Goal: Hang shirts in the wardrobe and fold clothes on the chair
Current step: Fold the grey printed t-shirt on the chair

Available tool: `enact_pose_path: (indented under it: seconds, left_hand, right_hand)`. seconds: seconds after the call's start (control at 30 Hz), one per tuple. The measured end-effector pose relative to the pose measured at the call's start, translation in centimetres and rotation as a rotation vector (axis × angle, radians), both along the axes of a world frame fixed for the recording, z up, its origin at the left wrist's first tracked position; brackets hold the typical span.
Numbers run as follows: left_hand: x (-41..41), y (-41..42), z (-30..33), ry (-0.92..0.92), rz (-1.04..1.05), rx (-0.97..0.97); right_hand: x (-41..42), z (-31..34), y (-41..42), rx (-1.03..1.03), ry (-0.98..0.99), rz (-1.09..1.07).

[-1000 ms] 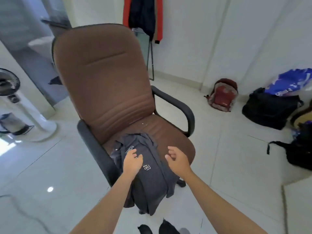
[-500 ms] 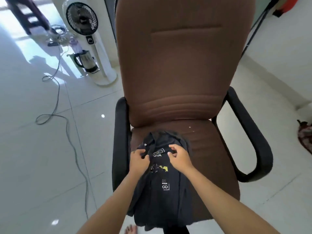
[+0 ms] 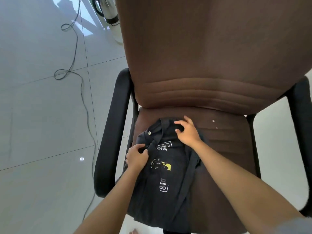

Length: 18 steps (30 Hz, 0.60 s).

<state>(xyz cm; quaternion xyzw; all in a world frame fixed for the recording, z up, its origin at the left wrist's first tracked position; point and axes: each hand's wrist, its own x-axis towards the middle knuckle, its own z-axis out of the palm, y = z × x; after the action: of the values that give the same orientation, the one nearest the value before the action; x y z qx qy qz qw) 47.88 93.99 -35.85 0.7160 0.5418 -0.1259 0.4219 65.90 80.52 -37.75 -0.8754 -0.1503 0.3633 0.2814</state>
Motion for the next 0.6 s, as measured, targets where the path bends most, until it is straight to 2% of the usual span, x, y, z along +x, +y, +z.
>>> enact_pose_path:
  seconds: [0.13,0.27,0.47,0.6]
  left_hand:
    - [-0.7,0.0,0.2,-0.059,0.029,-0.004]
    - [-0.8,0.2,1.3,-0.091,0.018,0.074]
    - [-1.4,-0.4,2.7,-0.120,-0.158,0.120]
    - [-2.0,-1.2,2.7,-0.131,-0.206,0.189]
  right_hand:
    - [0.3,-2.0,0.0,-0.062,0.096,0.090]
    - [-0.4,-2.7,-0.4,0.019,0.056,-0.040]
    - [-1.3,-1.8,-1.2,0.065,-0.013,-0.088]
    - [-0.9,-1.3,-1.3,0.023,-0.013,0.000]
